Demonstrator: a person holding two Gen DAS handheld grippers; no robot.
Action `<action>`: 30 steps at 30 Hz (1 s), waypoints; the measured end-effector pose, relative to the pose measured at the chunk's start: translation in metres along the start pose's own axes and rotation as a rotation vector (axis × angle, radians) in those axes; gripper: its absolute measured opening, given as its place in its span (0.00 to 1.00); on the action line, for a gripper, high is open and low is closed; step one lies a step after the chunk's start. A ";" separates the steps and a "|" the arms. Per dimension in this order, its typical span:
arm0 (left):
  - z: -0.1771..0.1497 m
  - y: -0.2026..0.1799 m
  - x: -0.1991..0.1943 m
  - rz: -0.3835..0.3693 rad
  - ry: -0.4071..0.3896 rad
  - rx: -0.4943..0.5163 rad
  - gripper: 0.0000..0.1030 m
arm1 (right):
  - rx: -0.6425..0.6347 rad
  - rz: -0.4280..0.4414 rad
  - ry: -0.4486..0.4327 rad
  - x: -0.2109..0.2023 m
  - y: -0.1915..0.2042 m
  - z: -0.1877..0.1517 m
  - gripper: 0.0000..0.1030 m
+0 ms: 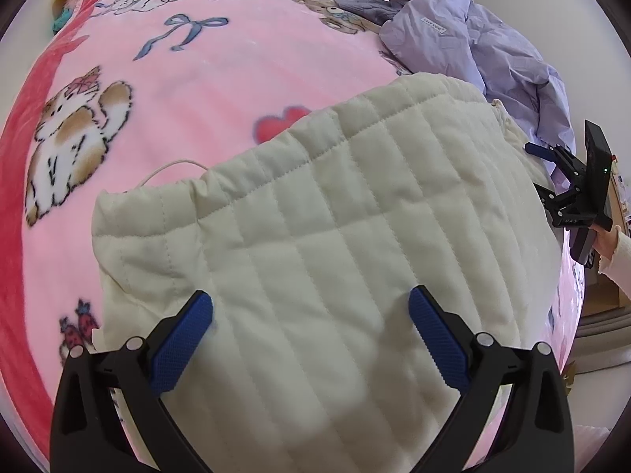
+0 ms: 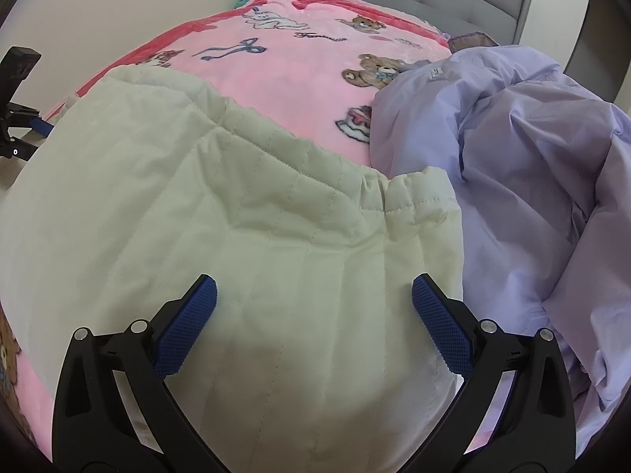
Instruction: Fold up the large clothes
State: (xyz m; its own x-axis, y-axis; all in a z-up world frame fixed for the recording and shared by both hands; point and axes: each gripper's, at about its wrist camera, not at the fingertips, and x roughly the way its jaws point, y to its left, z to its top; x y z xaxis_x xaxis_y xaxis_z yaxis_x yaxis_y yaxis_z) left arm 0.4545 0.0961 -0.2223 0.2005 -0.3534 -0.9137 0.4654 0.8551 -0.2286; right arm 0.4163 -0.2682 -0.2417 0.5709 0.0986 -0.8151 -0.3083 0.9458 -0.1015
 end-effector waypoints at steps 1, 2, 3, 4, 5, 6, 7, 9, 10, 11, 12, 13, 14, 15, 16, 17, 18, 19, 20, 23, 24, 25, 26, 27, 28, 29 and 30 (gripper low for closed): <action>0.000 0.000 0.000 0.001 0.002 0.002 0.95 | -0.001 0.001 -0.001 0.000 0.000 0.000 0.92; 0.000 0.000 0.000 0.001 0.003 0.002 0.95 | -0.004 0.001 -0.001 0.000 0.000 0.000 0.92; 0.000 0.000 0.001 0.002 0.006 0.004 0.95 | -0.004 0.000 0.000 0.000 0.001 0.000 0.92; -0.001 0.000 0.001 0.004 0.008 0.008 0.95 | -0.005 0.000 0.000 0.000 0.001 0.000 0.92; 0.000 0.000 0.002 0.004 0.009 0.008 0.95 | -0.005 0.001 0.001 0.001 0.001 0.000 0.92; 0.000 0.000 0.002 0.005 0.010 0.009 0.95 | -0.005 0.002 0.002 0.001 0.001 -0.001 0.92; 0.000 0.000 0.002 0.005 0.011 0.009 0.95 | -0.005 0.002 0.003 0.002 0.001 -0.001 0.92; 0.001 -0.001 0.003 0.005 0.012 0.008 0.95 | -0.005 0.004 0.003 0.003 0.002 -0.001 0.92; 0.000 -0.001 0.003 0.005 0.013 0.007 0.95 | -0.005 0.004 0.004 0.003 0.002 -0.001 0.92; 0.001 -0.001 0.003 0.005 0.013 0.007 0.95 | -0.006 0.005 0.004 0.003 0.002 -0.001 0.92; 0.001 -0.001 0.003 0.005 0.012 0.008 0.95 | -0.007 0.005 0.004 0.003 0.002 -0.001 0.92; 0.001 -0.001 0.003 0.005 0.014 0.007 0.95 | -0.006 0.005 0.004 0.003 0.002 -0.002 0.92; 0.001 -0.001 0.003 0.006 0.013 0.008 0.95 | -0.005 0.004 0.004 0.003 0.002 -0.002 0.92; 0.001 -0.001 0.003 0.006 0.013 0.009 0.95 | -0.006 0.003 0.003 0.002 0.002 -0.002 0.92; 0.001 -0.001 0.003 0.006 0.014 0.011 0.95 | -0.006 0.004 0.003 0.003 0.002 -0.002 0.92; 0.001 -0.001 0.003 0.006 0.014 0.012 0.95 | -0.006 0.004 0.003 0.003 0.002 -0.002 0.92; 0.001 -0.001 0.004 0.004 0.014 0.010 0.95 | -0.006 0.003 0.002 0.002 0.002 -0.002 0.92; 0.001 0.000 0.004 0.001 0.014 0.008 0.95 | -0.006 0.003 0.003 0.003 0.002 -0.002 0.92; 0.001 0.000 0.004 -0.001 0.013 0.006 0.95 | -0.006 0.003 0.004 0.003 0.002 -0.002 0.92; 0.000 0.000 0.004 0.000 0.011 0.006 0.95 | -0.006 0.003 0.005 0.003 0.003 -0.002 0.92; 0.000 0.001 0.004 -0.001 0.013 0.007 0.95 | -0.007 0.003 0.005 0.003 0.003 -0.002 0.92; 0.000 0.001 0.004 -0.001 0.012 0.006 0.95 | -0.008 0.003 0.005 0.003 0.003 -0.002 0.92; 0.000 0.001 0.004 -0.001 0.012 0.007 0.95 | -0.008 0.003 0.005 0.003 0.003 -0.002 0.92; 0.000 0.001 0.004 -0.001 0.013 0.008 0.95 | -0.008 0.002 0.004 0.003 0.003 -0.002 0.92; 0.000 0.001 0.004 -0.002 0.012 0.006 0.95 | -0.009 0.001 0.005 0.003 0.003 -0.002 0.92; 0.000 0.001 0.004 -0.002 0.011 0.005 0.95 | -0.010 0.001 0.005 0.003 0.003 -0.002 0.92; 0.000 0.001 0.004 -0.003 0.009 0.006 0.95 | -0.009 0.002 0.004 0.003 0.003 -0.002 0.92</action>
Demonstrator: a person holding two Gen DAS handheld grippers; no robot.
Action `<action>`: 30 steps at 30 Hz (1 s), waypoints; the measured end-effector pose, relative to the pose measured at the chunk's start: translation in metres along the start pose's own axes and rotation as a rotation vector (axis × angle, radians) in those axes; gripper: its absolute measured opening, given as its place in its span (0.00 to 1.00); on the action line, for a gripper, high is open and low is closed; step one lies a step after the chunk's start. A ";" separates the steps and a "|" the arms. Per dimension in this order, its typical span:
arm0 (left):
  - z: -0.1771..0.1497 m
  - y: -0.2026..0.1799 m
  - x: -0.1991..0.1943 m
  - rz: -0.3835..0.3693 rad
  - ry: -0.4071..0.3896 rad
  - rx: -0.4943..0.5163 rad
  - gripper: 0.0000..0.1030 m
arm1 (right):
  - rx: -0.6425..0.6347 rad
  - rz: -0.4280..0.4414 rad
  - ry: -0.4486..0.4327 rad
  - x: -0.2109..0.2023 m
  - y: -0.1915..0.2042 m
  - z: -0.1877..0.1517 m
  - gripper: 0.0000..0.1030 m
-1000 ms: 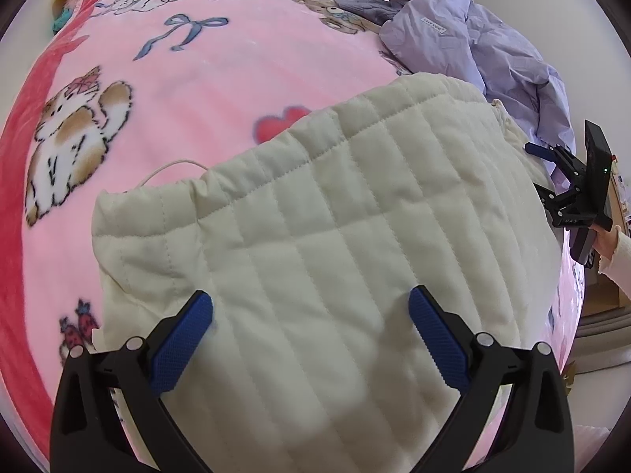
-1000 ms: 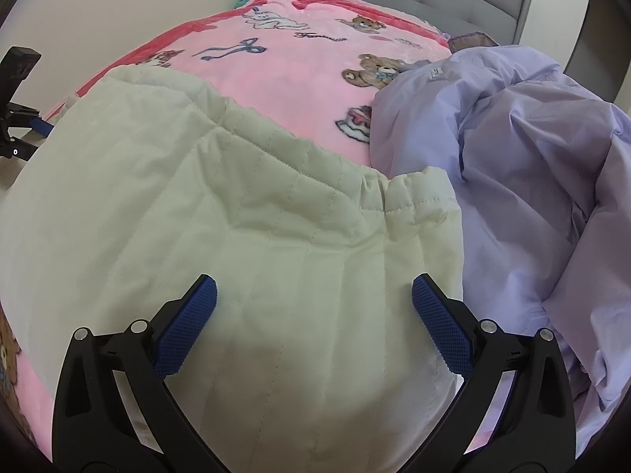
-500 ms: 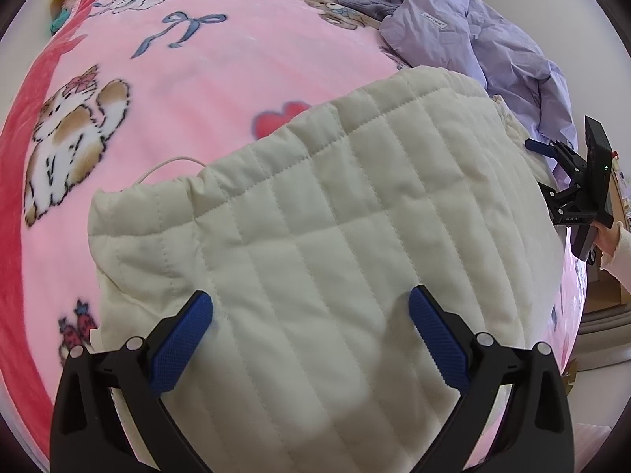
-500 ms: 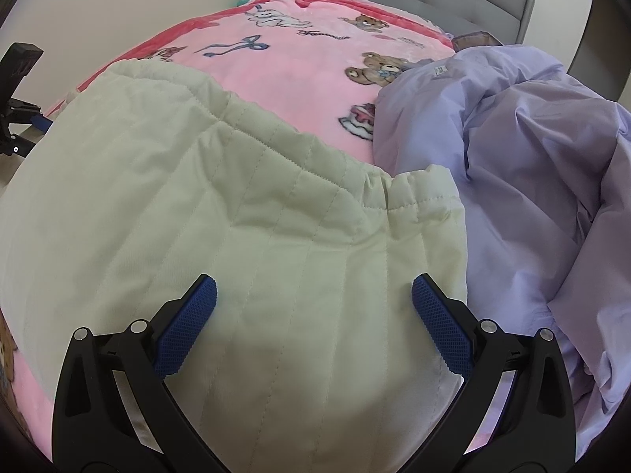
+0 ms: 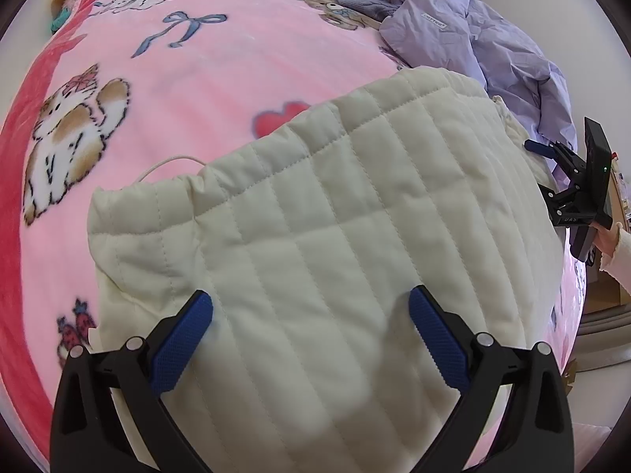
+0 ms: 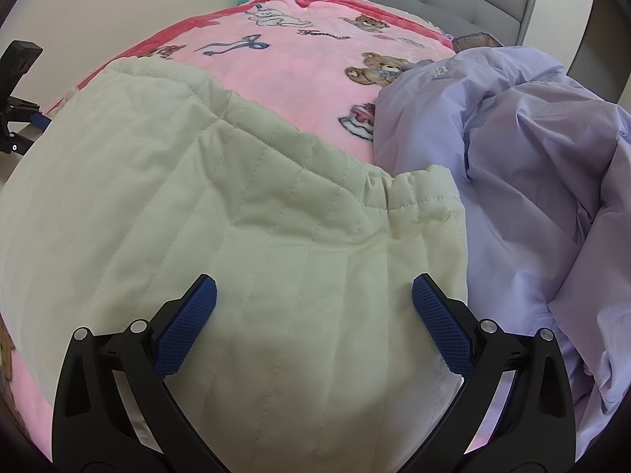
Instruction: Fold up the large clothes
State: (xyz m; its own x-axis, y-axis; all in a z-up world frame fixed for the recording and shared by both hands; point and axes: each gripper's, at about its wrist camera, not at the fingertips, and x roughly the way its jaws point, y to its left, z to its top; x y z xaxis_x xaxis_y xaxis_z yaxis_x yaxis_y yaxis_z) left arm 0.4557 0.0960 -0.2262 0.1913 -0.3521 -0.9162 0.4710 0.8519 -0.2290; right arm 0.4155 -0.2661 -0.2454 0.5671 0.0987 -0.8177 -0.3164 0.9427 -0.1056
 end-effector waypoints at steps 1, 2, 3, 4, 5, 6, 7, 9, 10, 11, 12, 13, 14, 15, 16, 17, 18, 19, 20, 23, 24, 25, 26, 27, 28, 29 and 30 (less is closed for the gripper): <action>0.000 0.000 0.000 0.000 0.000 0.001 0.95 | 0.000 -0.002 0.000 0.000 0.000 0.000 0.92; 0.000 0.000 0.000 -0.001 -0.002 0.000 0.95 | 0.000 -0.004 -0.001 0.000 0.000 0.000 0.92; 0.000 0.000 0.000 -0.001 -0.003 0.000 0.95 | 0.001 -0.005 -0.001 0.000 0.000 0.000 0.92; 0.000 0.001 0.000 -0.003 -0.004 -0.002 0.95 | 0.001 -0.005 0.000 0.000 0.000 0.000 0.92; -0.001 0.000 -0.001 -0.004 -0.006 -0.003 0.95 | -0.001 -0.004 -0.001 0.000 0.000 0.000 0.92; -0.001 0.000 -0.002 -0.006 -0.009 -0.006 0.95 | 0.000 -0.004 0.000 0.000 0.000 0.000 0.92; -0.002 0.001 -0.003 -0.010 -0.015 -0.013 0.95 | 0.000 -0.005 0.000 0.000 0.000 0.000 0.92; -0.005 0.007 -0.014 -0.040 -0.048 -0.050 0.95 | -0.002 -0.011 -0.003 -0.001 0.000 0.000 0.92; -0.009 0.012 -0.023 -0.049 -0.075 -0.065 0.95 | -0.003 -0.018 -0.009 -0.002 0.000 0.000 0.92; -0.014 0.018 -0.032 -0.046 -0.098 -0.076 0.95 | -0.006 -0.026 -0.016 -0.005 0.000 0.001 0.92; -0.018 0.023 -0.038 -0.045 -0.115 -0.086 0.95 | -0.011 -0.030 -0.024 -0.007 0.002 0.001 0.92; -0.024 0.033 -0.048 -0.053 -0.131 -0.111 0.95 | -0.021 -0.030 -0.033 -0.011 0.003 0.000 0.92; -0.028 0.042 -0.052 -0.060 -0.128 -0.132 0.95 | -0.029 -0.032 -0.041 -0.015 0.004 0.000 0.92; -0.032 0.051 -0.055 -0.075 -0.115 -0.153 0.95 | -0.032 -0.034 -0.048 -0.018 0.006 0.001 0.92; -0.035 0.059 -0.055 -0.103 -0.096 -0.172 0.95 | -0.034 -0.034 -0.059 -0.023 0.008 0.000 0.92; -0.038 0.070 -0.053 -0.160 -0.072 -0.197 0.95 | -0.033 -0.033 -0.064 -0.028 0.010 0.001 0.92; -0.039 0.076 -0.054 -0.192 -0.072 -0.210 0.95 | -0.031 -0.034 -0.067 -0.032 0.012 0.000 0.92; -0.039 0.082 -0.055 -0.238 -0.085 -0.230 0.95 | -0.029 -0.037 -0.072 -0.037 0.015 0.000 0.92; -0.040 0.086 -0.053 -0.264 -0.077 -0.240 0.95 | -0.027 -0.032 -0.077 -0.042 0.017 0.001 0.92; -0.041 0.090 -0.054 -0.274 -0.077 -0.253 0.95 | -0.023 -0.030 -0.090 -0.055 0.025 0.005 0.92; -0.043 0.092 -0.057 -0.225 -0.078 -0.253 0.95 | -0.020 -0.027 -0.092 -0.058 0.028 0.007 0.92; -0.046 0.096 -0.060 -0.173 -0.079 -0.255 0.95 | -0.015 -0.019 -0.095 -0.062 0.030 0.009 0.92; -0.049 0.100 -0.062 -0.163 -0.079 -0.258 0.95 | -0.011 -0.014 -0.097 -0.066 0.032 0.011 0.92; -0.051 0.105 -0.060 -0.157 -0.063 -0.273 0.95 | -0.004 -0.012 -0.106 -0.070 0.034 0.014 0.92; -0.055 0.111 -0.051 -0.157 -0.024 -0.296 0.95 | 0.005 -0.008 -0.114 -0.073 0.036 0.016 0.92; -0.057 0.115 -0.045 -0.166 0.008 -0.303 0.95 | 0.014 -0.009 -0.123 -0.076 0.038 0.018 0.92; -0.058 0.117 -0.037 -0.169 0.040 -0.302 0.95 | 0.023 -0.015 -0.136 -0.079 0.040 0.020 0.92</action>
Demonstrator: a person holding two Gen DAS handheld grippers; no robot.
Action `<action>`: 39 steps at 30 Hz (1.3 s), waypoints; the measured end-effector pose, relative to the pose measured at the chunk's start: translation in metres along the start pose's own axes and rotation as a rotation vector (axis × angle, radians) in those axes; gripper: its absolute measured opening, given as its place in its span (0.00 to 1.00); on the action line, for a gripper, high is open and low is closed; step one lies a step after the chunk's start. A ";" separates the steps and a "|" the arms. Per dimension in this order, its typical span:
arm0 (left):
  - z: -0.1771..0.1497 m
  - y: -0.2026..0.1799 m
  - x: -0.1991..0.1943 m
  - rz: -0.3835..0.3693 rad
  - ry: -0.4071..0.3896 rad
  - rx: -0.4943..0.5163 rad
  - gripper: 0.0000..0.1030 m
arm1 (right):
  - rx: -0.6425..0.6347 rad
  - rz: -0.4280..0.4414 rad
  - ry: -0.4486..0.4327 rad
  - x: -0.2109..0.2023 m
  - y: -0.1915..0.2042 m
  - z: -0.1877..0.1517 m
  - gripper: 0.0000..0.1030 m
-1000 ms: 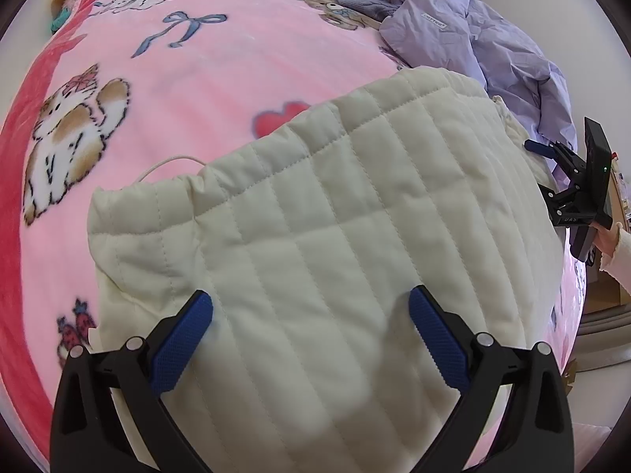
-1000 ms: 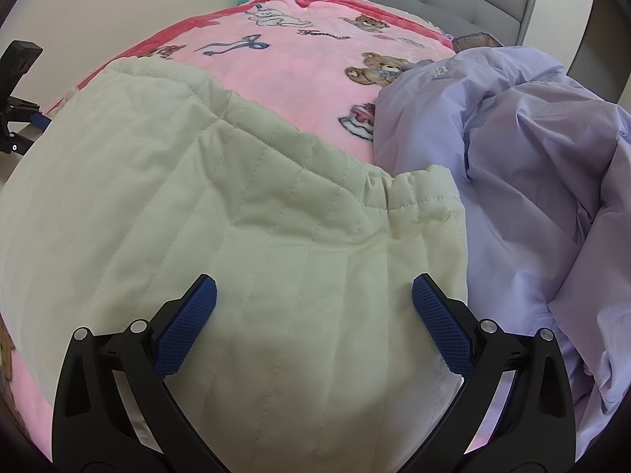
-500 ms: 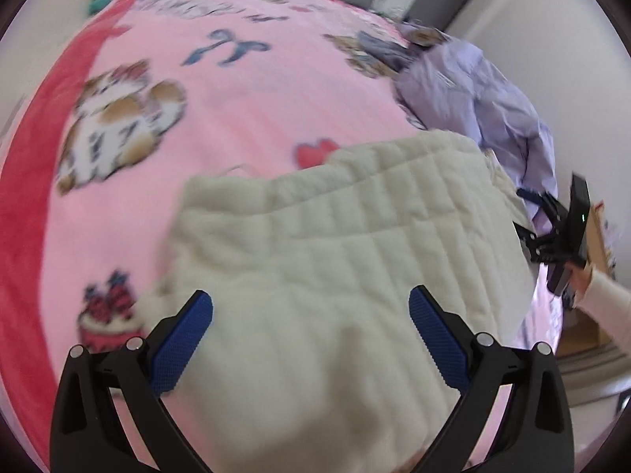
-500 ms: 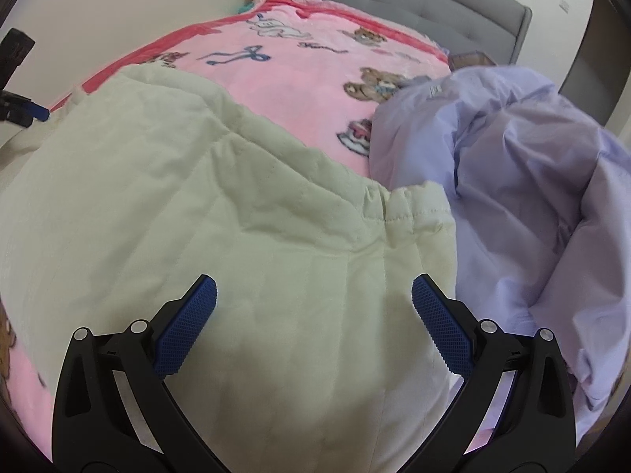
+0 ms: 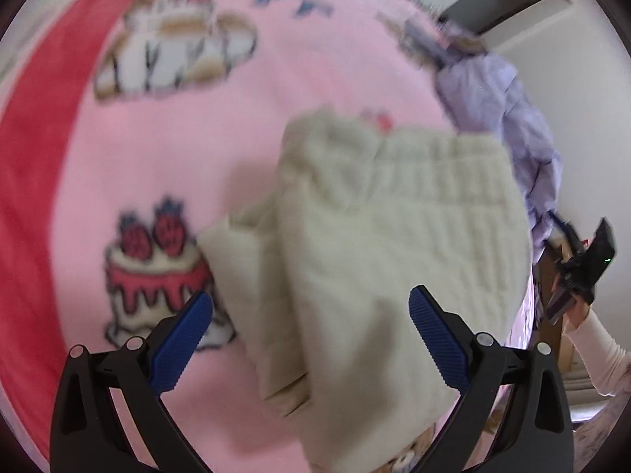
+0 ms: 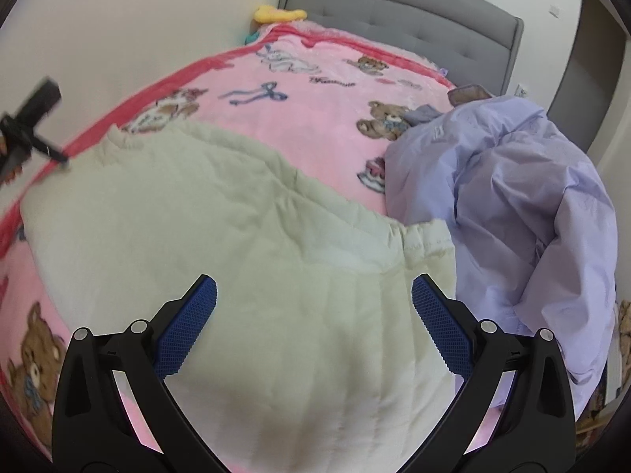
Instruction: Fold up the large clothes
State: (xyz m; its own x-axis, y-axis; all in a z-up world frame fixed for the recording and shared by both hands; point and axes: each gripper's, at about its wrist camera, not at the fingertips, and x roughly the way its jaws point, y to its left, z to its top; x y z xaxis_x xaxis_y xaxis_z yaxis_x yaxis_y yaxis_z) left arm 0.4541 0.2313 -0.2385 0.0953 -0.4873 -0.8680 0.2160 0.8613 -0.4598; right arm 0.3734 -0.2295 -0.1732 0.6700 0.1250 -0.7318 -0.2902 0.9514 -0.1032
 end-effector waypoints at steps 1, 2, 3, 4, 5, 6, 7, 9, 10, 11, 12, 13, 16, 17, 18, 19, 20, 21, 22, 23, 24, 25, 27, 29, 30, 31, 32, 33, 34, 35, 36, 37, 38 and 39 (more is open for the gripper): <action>0.000 0.002 0.011 -0.002 0.033 0.006 0.95 | 0.005 -0.009 -0.008 -0.002 0.002 0.002 0.92; -0.001 0.005 0.015 -0.019 0.046 0.000 0.95 | 0.010 -0.020 -0.019 -0.005 0.005 0.004 0.92; -0.001 0.009 0.021 -0.053 0.053 -0.020 0.95 | 0.017 -0.024 -0.028 -0.007 0.005 0.006 0.92; 0.000 0.012 0.025 -0.077 0.052 -0.043 0.95 | 0.028 -0.028 -0.036 -0.009 0.005 0.008 0.92; 0.001 0.014 0.027 -0.086 0.046 -0.055 0.95 | 0.039 -0.032 -0.042 -0.011 0.005 0.010 0.92; 0.002 0.017 0.029 -0.097 0.042 -0.064 0.95 | 0.046 -0.033 -0.044 -0.012 0.004 0.010 0.92; 0.002 0.020 0.035 -0.113 0.049 -0.082 0.95 | 0.056 -0.032 -0.046 -0.014 0.003 0.010 0.92; 0.004 0.027 0.046 -0.132 0.070 -0.106 0.96 | 0.069 -0.035 -0.043 -0.017 0.003 0.009 0.92; 0.004 0.028 0.048 -0.135 0.065 -0.100 0.96 | 0.072 -0.040 -0.040 -0.018 0.001 0.008 0.92; 0.005 0.027 0.047 -0.138 0.062 -0.095 0.96 | 0.074 -0.040 -0.032 -0.019 0.000 0.006 0.92; 0.004 0.027 0.048 -0.143 0.061 -0.099 0.96 | 0.078 -0.042 -0.025 -0.020 -0.001 0.005 0.92; 0.003 0.028 0.049 -0.150 0.061 -0.117 0.96 | 0.083 -0.042 -0.022 -0.020 -0.002 0.003 0.92; 0.003 0.024 0.052 -0.135 0.062 -0.145 0.96 | 0.088 -0.046 -0.020 -0.023 -0.001 -0.003 0.92; 0.005 0.019 0.053 -0.127 0.076 -0.145 0.96 | 0.090 -0.059 -0.028 -0.025 -0.001 -0.006 0.92; 0.007 0.014 0.055 -0.128 0.093 -0.136 0.96 | 0.094 -0.076 -0.046 -0.028 -0.001 -0.009 0.92; 0.009 0.008 0.057 -0.118 0.103 -0.114 0.96 | 0.100 -0.091 -0.085 -0.033 -0.002 -0.012 0.92; 0.010 0.005 0.058 -0.107 0.109 -0.094 0.96 | 0.102 -0.094 -0.100 -0.035 -0.002 -0.014 0.92; 0.010 0.001 0.059 -0.096 0.117 -0.075 0.96 | 0.108 -0.100 -0.106 -0.036 -0.003 -0.017 0.92; 0.010 0.000 0.058 -0.099 0.118 -0.072 0.96 | 0.116 -0.104 -0.101 -0.035 -0.004 -0.018 0.92; 0.010 -0.001 0.059 -0.116 0.128 -0.066 0.95 | 0.130 -0.112 -0.091 -0.034 -0.006 -0.021 0.92; 0.011 -0.003 0.060 -0.118 0.133 -0.056 0.95 | 0.144 -0.116 -0.082 -0.033 -0.009 -0.024 0.92; 0.011 -0.004 0.061 -0.111 0.134 -0.046 0.95 | 0.164 -0.130 -0.066 -0.030 -0.014 -0.027 0.92; 0.010 -0.002 0.062 -0.120 0.132 -0.059 0.93 | 0.236 -0.173 -0.035 -0.024 -0.031 -0.038 0.92; 0.009 0.002 0.063 -0.149 0.131 -0.095 0.88 | 0.342 -0.188 0.012 -0.017 -0.053 -0.049 0.92; 0.006 0.006 0.063 -0.156 0.130 -0.098 0.87 | 0.406 -0.168 0.035 -0.014 -0.067 -0.057 0.92; 0.005 0.007 0.062 -0.157 0.132 -0.098 0.85 | 0.453 -0.145 0.054 -0.012 -0.079 -0.064 0.92; 0.004 0.008 0.061 -0.161 0.135 -0.095 0.80 | 0.480 -0.135 0.070 -0.009 -0.086 -0.070 0.92; 0.004 0.008 0.060 -0.171 0.141 -0.100 0.76 | 0.508 -0.123 0.093 -0.006 -0.095 -0.077 0.92; 0.004 0.008 0.060 -0.188 0.150 -0.107 0.67 | 0.539 -0.080 0.119 -0.002 -0.106 -0.085 0.92; 0.003 0.009 0.058 -0.188 0.154 -0.106 0.65 | 0.574 -0.050 0.141 0.002 -0.116 -0.092 0.92; 0.003 0.008 0.058 -0.181 0.157 -0.098 0.65 | 0.595 -0.056 0.155 0.003 -0.123 -0.098 0.92; 0.003 0.007 0.059 -0.180 0.163 -0.096 0.64 | 0.613 -0.029 0.191 0.010 -0.131 -0.104 0.92; 0.004 0.006 0.059 -0.181 0.170 -0.096 0.63 | 0.620 0.014 0.225 0.020 -0.136 -0.109 0.92; 0.007 0.003 0.061 -0.180 0.176 -0.096 0.63 | 0.628 0.046 0.237 0.025 -0.139 -0.111 0.92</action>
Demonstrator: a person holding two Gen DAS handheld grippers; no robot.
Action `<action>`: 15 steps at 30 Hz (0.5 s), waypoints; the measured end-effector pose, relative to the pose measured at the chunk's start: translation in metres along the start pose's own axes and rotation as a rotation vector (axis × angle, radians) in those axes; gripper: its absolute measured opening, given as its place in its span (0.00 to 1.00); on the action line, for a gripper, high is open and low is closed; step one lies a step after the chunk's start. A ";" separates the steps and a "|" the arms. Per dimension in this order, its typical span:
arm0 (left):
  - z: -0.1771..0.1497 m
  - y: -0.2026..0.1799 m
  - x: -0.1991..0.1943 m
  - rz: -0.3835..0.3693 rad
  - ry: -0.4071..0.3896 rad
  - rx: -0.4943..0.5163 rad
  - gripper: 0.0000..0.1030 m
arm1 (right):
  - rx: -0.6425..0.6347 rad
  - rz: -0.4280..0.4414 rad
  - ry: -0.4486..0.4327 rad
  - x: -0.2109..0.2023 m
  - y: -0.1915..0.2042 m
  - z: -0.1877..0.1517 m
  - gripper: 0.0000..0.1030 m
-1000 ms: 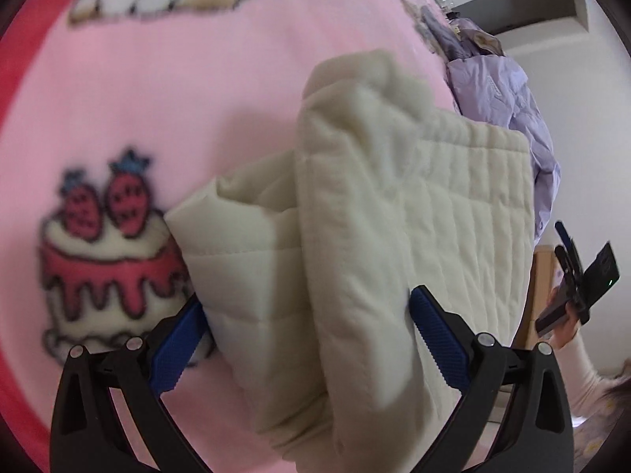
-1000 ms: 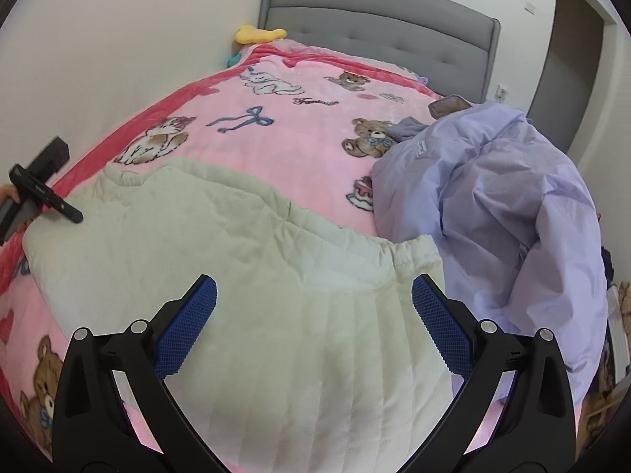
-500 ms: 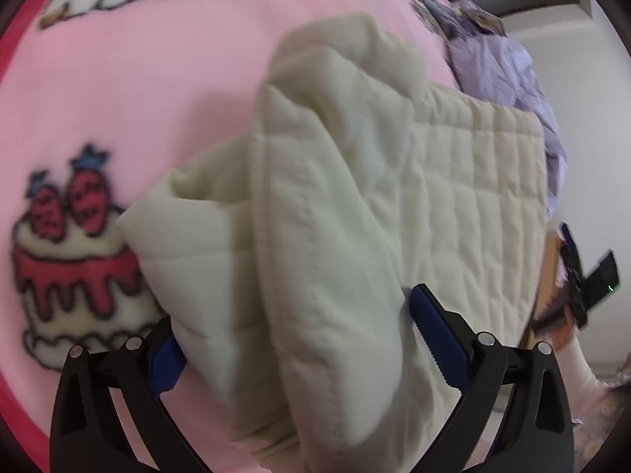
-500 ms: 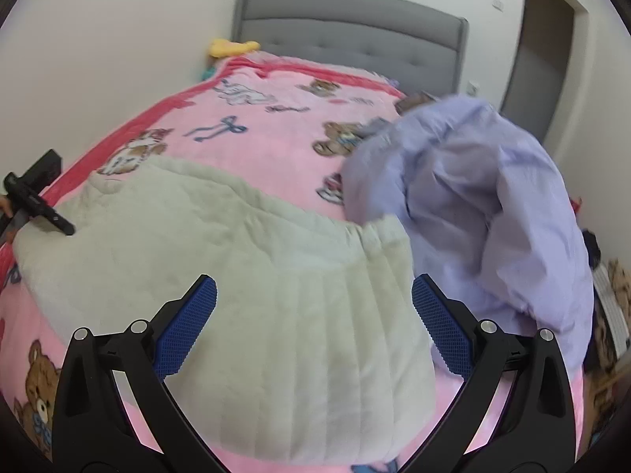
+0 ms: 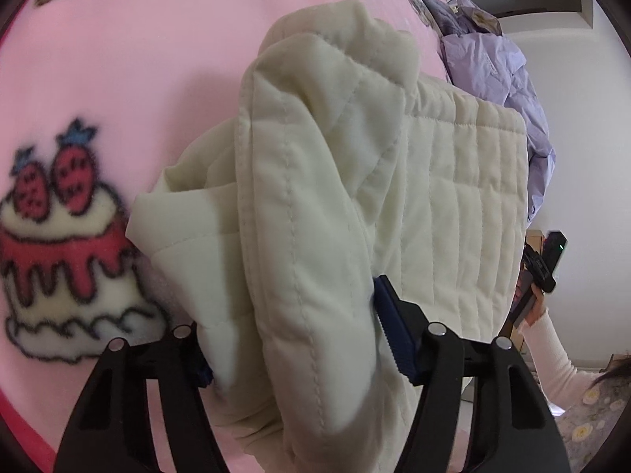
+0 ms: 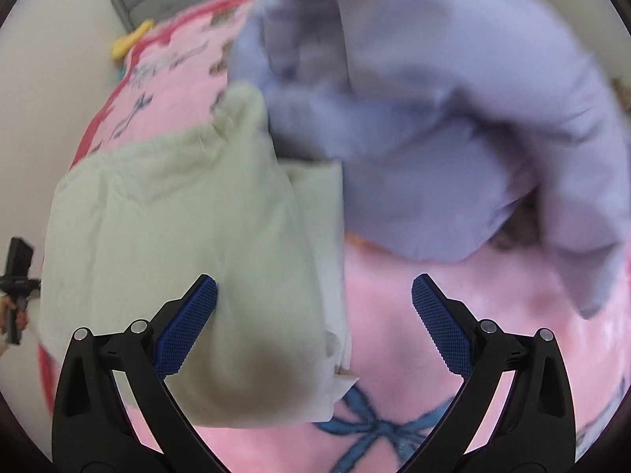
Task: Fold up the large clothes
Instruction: 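Grasp the rolled jacket bundle with both tools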
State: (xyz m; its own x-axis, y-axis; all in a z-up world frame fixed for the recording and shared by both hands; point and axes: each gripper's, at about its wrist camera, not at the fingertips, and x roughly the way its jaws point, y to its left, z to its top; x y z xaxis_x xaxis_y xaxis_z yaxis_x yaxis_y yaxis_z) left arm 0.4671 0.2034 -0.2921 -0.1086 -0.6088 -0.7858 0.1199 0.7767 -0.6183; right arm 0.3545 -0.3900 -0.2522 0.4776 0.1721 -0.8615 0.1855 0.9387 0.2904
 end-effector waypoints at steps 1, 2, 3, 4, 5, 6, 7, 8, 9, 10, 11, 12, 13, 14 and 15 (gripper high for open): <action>0.001 0.000 0.001 0.003 0.008 -0.004 0.63 | 0.013 0.052 0.030 0.009 -0.007 0.003 0.92; 0.003 -0.002 0.002 0.009 0.013 -0.005 0.63 | 0.031 0.098 0.035 0.016 -0.013 0.006 0.92; 0.004 -0.004 0.003 0.015 0.018 -0.007 0.63 | 0.045 0.134 0.039 0.020 -0.017 0.010 0.92; 0.005 -0.005 0.005 0.017 0.020 -0.014 0.65 | 0.062 0.181 0.055 0.028 -0.022 0.015 0.92; 0.008 -0.007 0.008 0.017 0.023 -0.020 0.66 | 0.070 0.206 0.074 0.034 -0.023 0.018 0.92; 0.010 -0.009 0.009 0.016 0.025 -0.021 0.67 | 0.074 0.235 0.110 0.044 -0.023 0.023 0.92; 0.013 -0.011 0.012 0.021 0.027 -0.024 0.70 | 0.070 0.251 0.125 0.049 -0.021 0.025 0.92; 0.017 -0.013 0.015 0.018 0.031 -0.031 0.72 | 0.062 0.270 0.134 0.054 -0.018 0.028 0.92; 0.019 -0.015 0.018 0.017 0.034 -0.035 0.74 | 0.054 0.280 0.144 0.057 -0.016 0.029 0.92; 0.020 -0.015 0.020 0.020 0.036 -0.035 0.78 | 0.043 0.269 0.151 0.062 -0.010 0.029 0.92; 0.022 -0.017 0.023 0.019 0.041 -0.037 0.82 | 0.040 0.256 0.167 0.066 -0.006 0.029 0.92; 0.024 -0.019 0.026 0.018 0.045 -0.037 0.84 | 0.031 0.238 0.177 0.071 -0.003 0.029 0.92; 0.026 -0.022 0.029 0.019 0.055 -0.037 0.87 | 0.024 0.233 0.175 0.072 0.000 0.029 0.92; 0.027 -0.023 0.031 0.023 0.063 -0.034 0.89 | 0.015 0.235 0.172 0.073 0.003 0.029 0.92; 0.028 -0.025 0.033 0.024 0.072 -0.030 0.89 | 0.007 0.247 0.160 0.072 0.006 0.029 0.87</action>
State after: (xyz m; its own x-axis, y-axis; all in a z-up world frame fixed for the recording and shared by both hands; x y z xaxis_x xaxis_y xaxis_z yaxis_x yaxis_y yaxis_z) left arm 0.4879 0.1593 -0.3034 -0.1766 -0.5773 -0.7972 0.0935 0.7964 -0.5975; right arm 0.4147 -0.3808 -0.3011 0.3675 0.4408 -0.8189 0.0868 0.8604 0.5021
